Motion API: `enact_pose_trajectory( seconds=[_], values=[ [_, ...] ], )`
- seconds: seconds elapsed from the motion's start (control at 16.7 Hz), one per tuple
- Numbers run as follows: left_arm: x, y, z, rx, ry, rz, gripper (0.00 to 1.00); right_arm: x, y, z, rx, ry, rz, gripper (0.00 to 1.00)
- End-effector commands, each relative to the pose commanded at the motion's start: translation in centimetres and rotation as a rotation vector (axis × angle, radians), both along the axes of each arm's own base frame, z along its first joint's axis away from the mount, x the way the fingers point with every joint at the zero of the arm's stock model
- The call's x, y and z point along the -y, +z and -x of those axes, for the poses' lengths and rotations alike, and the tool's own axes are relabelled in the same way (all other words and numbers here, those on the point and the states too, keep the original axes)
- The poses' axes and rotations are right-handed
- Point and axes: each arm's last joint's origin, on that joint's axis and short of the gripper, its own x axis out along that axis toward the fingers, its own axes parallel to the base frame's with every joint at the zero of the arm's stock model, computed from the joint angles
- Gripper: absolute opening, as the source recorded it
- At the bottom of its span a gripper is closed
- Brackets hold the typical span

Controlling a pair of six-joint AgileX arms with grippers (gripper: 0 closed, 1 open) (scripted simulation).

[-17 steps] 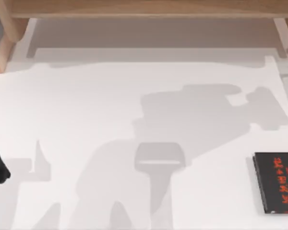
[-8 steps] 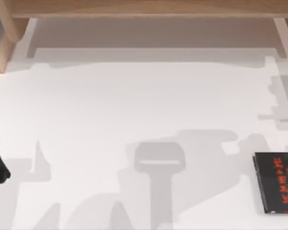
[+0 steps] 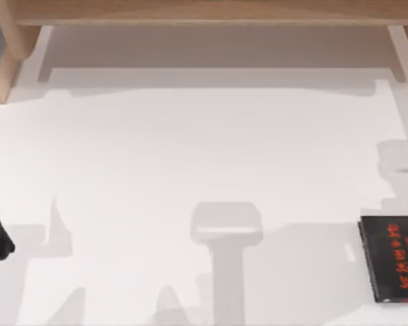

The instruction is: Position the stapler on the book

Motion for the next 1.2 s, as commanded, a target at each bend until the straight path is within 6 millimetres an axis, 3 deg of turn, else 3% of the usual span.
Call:
enact_pose_trajectory(
  seconds=[0.42,0.78,1.02,1.2],
  values=[
    [0.0,0.0,0.0,0.000,0.000,0.000,1.00,0.0,-0.3,0.1,-0.009,-0.006,-0.001,0.00],
    [0.0,0.0,0.0,0.000,0.000,0.000,1.00,-0.1,-2.9,-0.1,-0.005,-0.001,0.000,0.00],
    [0.0,0.0,0.0,0.000,0.000,0.000,1.00,-0.1,-3.1,-0.1,-0.005,0.000,0.000,0.00],
    [0.0,0.0,0.0,0.000,0.000,0.000,1.00,-0.1,-3.1,-0.1,-0.005,0.000,0.000,0.23]
  ],
)
